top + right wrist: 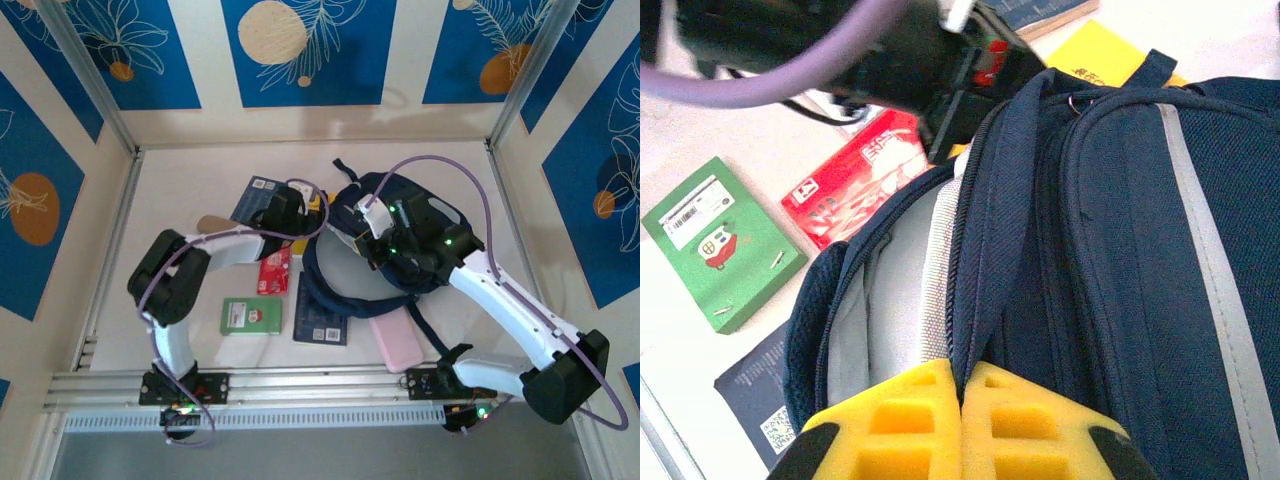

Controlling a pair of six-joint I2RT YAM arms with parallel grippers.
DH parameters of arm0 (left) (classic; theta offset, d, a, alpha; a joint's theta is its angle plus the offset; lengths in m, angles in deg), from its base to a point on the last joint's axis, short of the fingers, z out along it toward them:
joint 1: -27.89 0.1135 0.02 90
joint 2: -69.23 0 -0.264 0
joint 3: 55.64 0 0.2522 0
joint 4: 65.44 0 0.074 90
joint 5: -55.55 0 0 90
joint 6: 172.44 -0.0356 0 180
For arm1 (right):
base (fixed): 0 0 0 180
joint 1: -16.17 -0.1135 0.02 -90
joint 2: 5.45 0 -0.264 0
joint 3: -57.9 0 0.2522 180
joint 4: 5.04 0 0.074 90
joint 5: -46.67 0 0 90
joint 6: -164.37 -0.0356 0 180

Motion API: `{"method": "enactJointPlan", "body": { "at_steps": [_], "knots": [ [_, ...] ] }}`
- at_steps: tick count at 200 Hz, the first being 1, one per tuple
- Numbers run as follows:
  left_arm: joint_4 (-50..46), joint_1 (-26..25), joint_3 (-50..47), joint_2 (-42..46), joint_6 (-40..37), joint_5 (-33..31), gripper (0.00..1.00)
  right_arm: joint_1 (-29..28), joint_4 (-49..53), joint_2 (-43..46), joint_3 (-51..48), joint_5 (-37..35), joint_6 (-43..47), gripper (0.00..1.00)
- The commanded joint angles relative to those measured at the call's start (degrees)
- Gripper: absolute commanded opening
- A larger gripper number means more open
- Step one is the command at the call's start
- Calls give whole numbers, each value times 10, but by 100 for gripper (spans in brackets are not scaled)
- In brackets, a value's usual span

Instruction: Pack books, pencil case, and school supplies into a backpack

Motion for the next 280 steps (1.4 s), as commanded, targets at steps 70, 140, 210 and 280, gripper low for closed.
{"method": "enactJointPlan", "body": {
  "at_steps": [70,140,210,280],
  "knots": [
    [18,77,215,-131,115,118,6,76,-69,-14,28,-6,-71,0],
    [-221,75,125,90,55,70,51,156,-114,-130,107,-88,-139,0],
    [-403,0,-2,265,53,67,61,154,-96,-216,142,-84,-162,27],
    [-529,-10,-70,403,29,31,64,-33,130,-139,125,-247,-159,73]
  ]
}}
